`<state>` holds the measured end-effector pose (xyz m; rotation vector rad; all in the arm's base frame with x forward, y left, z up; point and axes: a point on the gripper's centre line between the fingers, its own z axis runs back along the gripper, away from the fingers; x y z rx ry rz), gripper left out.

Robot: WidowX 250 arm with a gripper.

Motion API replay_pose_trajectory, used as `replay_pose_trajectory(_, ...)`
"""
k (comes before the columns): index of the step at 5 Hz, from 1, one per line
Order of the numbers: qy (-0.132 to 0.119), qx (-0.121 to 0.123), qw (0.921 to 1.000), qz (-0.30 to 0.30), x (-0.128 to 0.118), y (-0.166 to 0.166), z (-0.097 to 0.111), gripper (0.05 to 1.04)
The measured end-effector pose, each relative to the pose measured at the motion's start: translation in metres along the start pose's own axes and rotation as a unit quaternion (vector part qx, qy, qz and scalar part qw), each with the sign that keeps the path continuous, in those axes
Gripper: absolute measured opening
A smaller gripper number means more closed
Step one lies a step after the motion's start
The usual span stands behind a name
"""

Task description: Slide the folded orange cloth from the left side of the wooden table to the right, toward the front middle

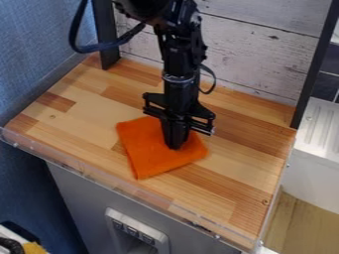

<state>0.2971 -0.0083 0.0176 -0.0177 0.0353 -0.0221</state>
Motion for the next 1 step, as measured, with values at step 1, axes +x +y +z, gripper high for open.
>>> replay_pose_trajectory(1,-0.012,-0.003,0.9999,-0.004,0.004,-0.0052,0.0007,0.076)
